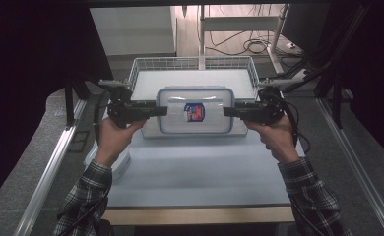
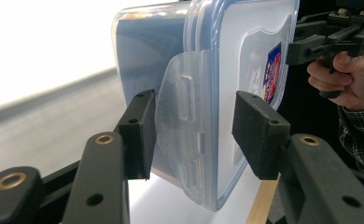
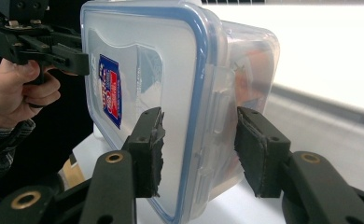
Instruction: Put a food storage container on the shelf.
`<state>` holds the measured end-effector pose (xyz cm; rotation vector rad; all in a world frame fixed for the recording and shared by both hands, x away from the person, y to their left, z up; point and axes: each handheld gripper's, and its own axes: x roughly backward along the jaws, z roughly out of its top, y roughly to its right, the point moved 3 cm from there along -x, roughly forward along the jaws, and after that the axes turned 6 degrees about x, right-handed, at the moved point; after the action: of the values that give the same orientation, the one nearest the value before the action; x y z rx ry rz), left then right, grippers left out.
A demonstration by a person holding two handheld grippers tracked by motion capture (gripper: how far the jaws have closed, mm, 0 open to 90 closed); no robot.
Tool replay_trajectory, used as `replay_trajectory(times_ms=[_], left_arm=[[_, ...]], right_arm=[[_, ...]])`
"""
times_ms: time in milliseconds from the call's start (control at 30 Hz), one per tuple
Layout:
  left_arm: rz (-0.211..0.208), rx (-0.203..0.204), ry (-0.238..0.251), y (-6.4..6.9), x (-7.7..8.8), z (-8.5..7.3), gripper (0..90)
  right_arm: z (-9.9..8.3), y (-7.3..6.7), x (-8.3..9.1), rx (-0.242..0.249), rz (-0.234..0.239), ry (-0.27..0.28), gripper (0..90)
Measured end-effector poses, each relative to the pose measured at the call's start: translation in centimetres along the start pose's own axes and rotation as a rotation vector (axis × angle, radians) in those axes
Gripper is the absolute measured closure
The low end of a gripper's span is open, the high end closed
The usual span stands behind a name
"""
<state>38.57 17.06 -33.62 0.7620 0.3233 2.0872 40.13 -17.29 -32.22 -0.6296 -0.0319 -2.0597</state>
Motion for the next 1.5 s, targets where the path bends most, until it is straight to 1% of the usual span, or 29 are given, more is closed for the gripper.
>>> replay_trajectory(times_ms=[100, 200, 300, 433, 500, 567, 633, 667, 700, 900, 967, 1000, 1100, 1267, 1333, 1400, 1500], left_arm=[[0.003, 0.0, 0.01, -0.4, 0.2, 1.4, 51.0], [0.007, -0.002, 0.019, -1.0, 0.2, 2.8, 50.9], [0.007, 0.004, 0.026, -1.8, 0.0, 3.9, 50.8], [0.003, 0.014, 0.033, -2.7, -0.5, 5.1, 50.8], [0.004, 0.018, 0.034, -2.9, -0.6, 5.3, 50.8], [0.009, 0.032, 0.037, -3.7, -1.0, 5.8, 50.7], [0.017, 0.044, 0.042, -4.1, -1.3, 6.0, 50.7], [0.017, 0.044, 0.042, -4.1, -1.3, 6.0, 50.6], [0.025, 0.06, 0.043, -4.6, -1.6, 6.2, 50.4], [0.042, 0.091, 0.04, -5.8, -2.5, 6.6, 49.6], [0.041, 0.095, 0.047, -6.0, -2.6, 6.6, 49.4], [0.048, 0.102, 0.054, -6.0, -2.7, 6.7, 49.2], [0.055, 0.112, 0.053, -6.0, -2.8, 6.9, 48.9], [0.065, 0.107, 0.062, -5.9, -2.9, 6.9, 48.0], [0.072, 0.11, 0.099, -5.9, -3.0, 6.5, 47.4], [0.067, 0.106, 0.114, -6.0, -3.0, 6.3, 47.4], [0.095, 0.096, 0.126, -6.0, -3.1, 6.2, 46.8]], right_arm=[[1.3, 0.4, -0.3, 0.003, -0.001, 0.009, 52.8], [2.5, 1.1, -0.7, 0.006, -0.004, 0.015, 52.6], [3.6, 1.8, -1.2, -0.003, -0.009, 0.017, 52.5], [4.9, 2.8, -1.8, 0.0, -0.017, 0.021, 52.3], [5.4, 3.4, -2.1, -0.004, -0.02, 0.023, 52.1], [5.8, 4.0, -2.5, -0.008, -0.022, 0.024, 51.9], [6.0, 4.6, -2.9, -0.019, -0.022, 0.023, 51.6], [6.1, 4.9, -3.2, -0.026, -0.023, 0.023, 51.5], [6.2, 5.1, -3.4, -0.033, -0.023, 0.023, 51.5], [6.4, 6.5, -4.6, -0.057, -0.027, 0.018, 51.2], [6.4, 6.7, -4.7, -0.063, -0.028, 0.017, 51.1], [6.4, 6.9, -5.0, -0.073, -0.023, 0.021, 51.1], [6.4, 7.2, -5.1, -0.077, -0.021, 0.023, 50.9], [6.2, 7.3, -5.1, -0.073, -0.021, 0.036, 50.4], [6.1, 7.3, -5.1, -0.076, -0.026, 0.046, 50.0], [6.0, 7.3, -5.1, -0.08, -0.027, 0.049, 50.0], [6.1, 7.2, -5.2, -0.081, -0.037, 0.048, 49.6]])
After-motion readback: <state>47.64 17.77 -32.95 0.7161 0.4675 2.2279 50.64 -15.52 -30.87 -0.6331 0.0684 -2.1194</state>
